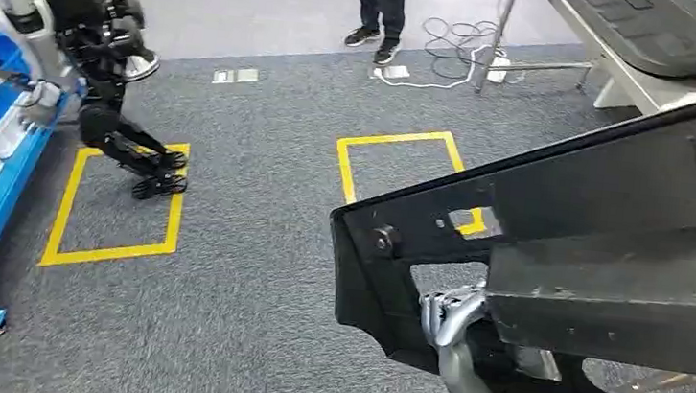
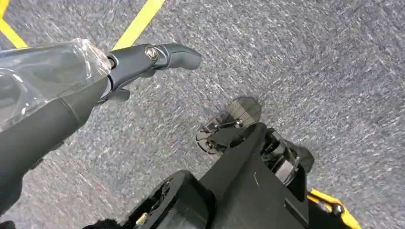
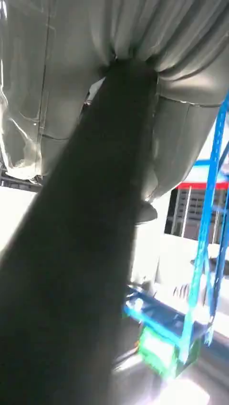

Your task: Take the parts from the cabinet and place them on the table.

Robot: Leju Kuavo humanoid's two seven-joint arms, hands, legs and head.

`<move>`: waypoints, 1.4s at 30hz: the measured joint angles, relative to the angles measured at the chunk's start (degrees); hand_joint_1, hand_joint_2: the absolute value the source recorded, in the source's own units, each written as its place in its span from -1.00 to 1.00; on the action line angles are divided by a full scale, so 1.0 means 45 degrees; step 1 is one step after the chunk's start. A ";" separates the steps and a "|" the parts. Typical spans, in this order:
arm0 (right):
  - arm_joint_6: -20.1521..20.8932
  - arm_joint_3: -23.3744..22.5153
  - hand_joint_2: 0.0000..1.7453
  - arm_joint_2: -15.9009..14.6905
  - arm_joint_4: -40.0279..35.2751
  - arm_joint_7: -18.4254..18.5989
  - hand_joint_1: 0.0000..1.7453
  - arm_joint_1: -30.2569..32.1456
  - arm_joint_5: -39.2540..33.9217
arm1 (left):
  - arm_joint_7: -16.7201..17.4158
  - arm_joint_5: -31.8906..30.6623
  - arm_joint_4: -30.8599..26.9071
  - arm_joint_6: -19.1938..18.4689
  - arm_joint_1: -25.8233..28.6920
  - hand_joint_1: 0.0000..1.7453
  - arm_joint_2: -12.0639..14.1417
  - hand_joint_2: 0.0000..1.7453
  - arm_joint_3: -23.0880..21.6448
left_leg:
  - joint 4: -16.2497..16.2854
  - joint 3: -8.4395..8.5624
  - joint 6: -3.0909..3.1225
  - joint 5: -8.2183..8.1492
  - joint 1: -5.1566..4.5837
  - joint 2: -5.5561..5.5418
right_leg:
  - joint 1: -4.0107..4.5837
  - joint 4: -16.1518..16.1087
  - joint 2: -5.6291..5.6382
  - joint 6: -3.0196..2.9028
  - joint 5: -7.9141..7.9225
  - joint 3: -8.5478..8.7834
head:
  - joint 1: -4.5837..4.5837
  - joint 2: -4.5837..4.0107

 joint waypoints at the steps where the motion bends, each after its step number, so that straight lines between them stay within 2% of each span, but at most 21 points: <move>1: 0.0014 -0.0019 1.00 0.0000 0.0019 -0.0116 1.00 0.0083 -0.0160 | 0.0126 0.0000 0.0000 0.0024 0.0010 -1.00 -0.0001 1.00 0.0000 | 0.0133 0.0005 -0.0026 -0.0095 -0.0005 0.0063 | -0.0073 -0.0004 0.0263 -0.0387 0.0038 -0.0070 | -0.0069 0.0000; 4: -0.0315 -0.0126 1.00 0.0005 0.0101 -0.0184 1.00 0.0367 -0.0141 | 0.0504 0.0005 0.0000 0.0063 0.0014 -1.00 0.0057 1.00 -0.0005 | 0.0090 0.0103 -0.0152 -0.0140 0.0082 0.0222 | -0.0028 0.0050 0.0623 -0.0634 -0.0003 -0.0144 | -0.0078 0.0000; 5: -0.0471 -0.0155 1.00 0.0000 0.0121 -0.0184 1.00 0.0481 -0.0043 | 0.0592 0.0000 -0.0005 0.0048 0.0004 -1.00 0.0057 1.00 -0.0005 | 0.0216 0.0079 -0.0202 -0.0299 0.0123 0.0012 | 0.0020 0.0021 0.0721 -0.0716 0.0029 -0.0151 | -0.0088 0.0000; 7: -0.0728 -0.0257 1.00 0.0000 0.0136 -0.0199 1.00 0.0649 0.0088 | 0.0791 -0.0078 -0.0005 0.0024 -0.0023 -1.00 0.0077 1.00 -0.0005 | 0.1871 -0.0654 -0.0149 -0.1304 0.0137 -0.0685 | 0.0093 0.0018 0.0949 -0.0808 0.0062 -0.0195 | -0.0102 0.0000; 10: -0.0966 -0.0335 1.00 0.0000 0.0189 -0.0247 1.00 0.1004 0.0219 | 0.1008 -0.0194 -0.0005 -0.0102 -0.0196 -1.00 0.0130 1.00 0.0014 | 0.4681 -0.2039 0.0058 -0.2231 -0.0035 -0.0861 | 0.0280 0.0020 0.1386 -0.0900 0.0106 -0.0237 | -0.0117 0.0000; 13: -0.1209 -0.0335 1.00 0.0000 0.0233 -0.0233 1.00 0.1114 0.0511 | 0.1194 -0.0262 -0.0005 -0.0112 -0.0195 -1.00 0.0154 1.00 0.0005 | 0.2574 -0.1170 0.0469 -0.0842 -0.0338 -0.1139 | 0.0368 0.0015 0.1989 -0.0989 0.0165 -0.0217 | -0.0112 0.0000; 15: -0.1297 -0.0335 1.00 0.0000 0.0233 -0.0203 1.00 0.1155 0.0715 | 0.1209 -0.0326 -0.0005 -0.0112 -0.0122 -1.00 0.0291 1.00 -0.0010 | 0.0437 -0.0301 0.0782 -0.0003 -0.0544 -0.2120 | 0.0318 -0.0002 0.2331 -0.1037 0.0231 -0.0254 | -0.0112 0.0000; 19: -0.1375 -0.0335 1.00 -0.0015 0.0262 -0.0087 1.00 0.1258 0.1012 | 0.1043 -0.0359 -0.0005 -0.0112 -0.0070 -1.00 0.0354 1.00 -0.0063 | 0.0103 -0.0202 0.0889 0.0094 -0.0556 -0.1794 | 0.0230 -0.0145 0.2963 -0.0786 0.0452 -0.0401 | -0.0117 0.0000; 20: -0.1394 -0.0335 1.00 -0.0029 0.0258 -0.0039 1.00 0.1262 0.1142 | 0.0899 -0.0364 -0.0005 -0.0112 -0.0076 -1.00 0.0344 1.00 -0.0078 | -0.0288 -0.0078 0.0779 0.0347 -0.0369 -0.1596 | 0.0300 -0.0050 0.2733 -0.0841 0.0413 -0.0430 | -0.0107 0.0000; 22: -0.1428 -0.0340 1.00 -0.0034 0.0257 0.0049 1.00 0.1207 0.1337 | 0.0684 -0.0359 -0.0005 -0.0102 -0.0011 -1.00 0.0329 1.00 -0.0102 | -0.0470 0.0005 0.0810 0.0455 -0.0371 -0.1260 | 0.0409 0.0950 0.1491 -0.0772 -0.0389 -0.0932 | -0.0088 0.0000; 24: -0.1448 -0.0325 1.00 -0.0029 0.0257 0.0112 1.00 0.1218 0.1517 | 0.0500 -0.0345 -0.0005 -0.0097 0.0056 -1.00 0.0330 1.00 -0.0117 | -0.0468 -0.0024 0.0786 0.0447 -0.0349 -0.0871 | 0.0311 0.2869 0.1201 -0.0606 -0.1314 -0.1784 | -0.0083 0.0000; 26: -0.1457 -0.0325 1.00 -0.0034 0.0257 0.0146 1.00 0.1218 0.1560 | 0.0364 -0.0330 -0.0005 -0.0097 0.0086 -1.00 0.0325 1.00 -0.0131 | -0.0460 -0.0030 0.0725 0.0419 -0.0286 -0.0489 | 0.0202 0.3473 0.1145 -0.0423 -0.1325 -0.1996 | -0.0083 0.0000; 28: -0.1487 -0.0325 1.00 -0.0034 0.0257 0.0200 1.00 0.1219 0.1657 | 0.0335 -0.0379 -0.0005 -0.0107 0.0076 -1.00 0.0276 1.00 -0.0141 | -0.0389 -0.0011 0.0576 0.0337 -0.0158 -0.0167 | 0.0085 0.1783 0.0939 -0.0208 -0.0453 -0.1010 | -0.0083 0.0000; 29: -0.1510 -0.0325 1.00 -0.0030 0.0257 0.0214 1.00 0.1219 0.1687 | 0.0354 -0.0417 -0.0005 -0.0122 0.0068 -1.00 0.0266 1.00 -0.0146 | -0.0258 -0.0018 0.0443 0.0245 -0.0079 -0.0040 | 0.0030 0.0497 0.0587 -0.0067 0.0031 -0.0239 | -0.0083 0.0000; 30: -0.1545 -0.0325 1.00 -0.0029 0.0257 0.0219 1.00 0.1225 0.1706 | 0.0422 -0.0442 -0.0005 -0.0131 0.0053 -1.00 0.0276 1.00 -0.0151 | -0.0076 -0.0030 0.0277 0.0123 -0.0092 0.0083 | 0.0063 -0.0233 0.0027 0.0015 -0.0096 0.0127 | -0.0078 0.0000; 32: -0.1652 -0.0321 1.00 -0.0034 0.0243 0.0239 1.00 0.1301 0.1793 | 0.0582 -0.0462 -0.0005 -0.0136 0.0014 -1.00 0.0300 1.00 -0.0160 | 0.0075 -0.0041 0.0158 -0.0021 -0.0153 0.0190 | 0.0116 -0.0129 0.0320 -0.0474 -0.0059 0.0083 | -0.0117 0.0000; 35: -0.1928 -0.0320 1.00 -0.0044 0.0233 0.0239 1.00 0.1519 0.2026 | 0.0863 -0.0607 -0.0005 -0.0189 -0.0014 -1.00 0.0296 1.00 -0.0185 | 0.0079 -0.0006 0.0037 -0.0074 -0.0071 0.0465 | 0.0152 -0.0133 0.0691 -0.0757 -0.0015 -0.0003 | -0.0107 0.0000; 37: -0.2191 -0.0316 1.00 -0.0058 0.0136 0.0268 1.00 0.1732 0.2269 | 0.1068 -0.0709 -0.0005 -0.0209 -0.0055 -1.00 0.0296 1.00 -0.0253 | 0.1198 -0.0440 -0.0074 -0.0912 0.0029 -0.0562 | 0.0153 -0.0140 0.0900 -0.0869 0.0048 -0.0049 | -0.0127 0.0000; 39: -0.2410 -0.0316 1.00 -0.0068 0.0087 0.0272 1.00 0.1865 0.2498 | 0.1151 -0.0704 -0.0005 -0.0209 -0.0190 -1.00 0.0300 1.00 -0.0262 | 0.3430 -0.1431 -0.0092 -0.1941 0.0014 -0.0819 | 0.0204 -0.0139 0.1163 -0.0935 0.0090 -0.0111 | -0.0146 0.0000; 41: -0.2609 -0.0316 1.00 -0.0102 0.0058 0.0311 1.00 0.2093 0.2692 | 0.1180 -0.0709 -0.0015 -0.0209 -0.0274 -1.00 0.0286 1.00 -0.0287 | 0.4503 -0.1873 0.0003 -0.2089 -0.0007 -0.0907 | 0.0276 -0.0139 0.1497 -0.0971 0.0115 -0.0116 | -0.0146 0.0000; 42: -0.2700 -0.0316 1.00 -0.0131 0.0058 0.0336 1.00 0.2170 0.2779 | 0.1180 -0.0719 -0.0015 -0.0190 -0.0275 -1.00 0.0286 1.00 -0.0296 | 0.4053 -0.1646 0.0104 -0.1715 -0.0044 -0.0937 | 0.0301 -0.0139 0.1705 -0.0995 0.0132 -0.0111 | -0.0146 0.0000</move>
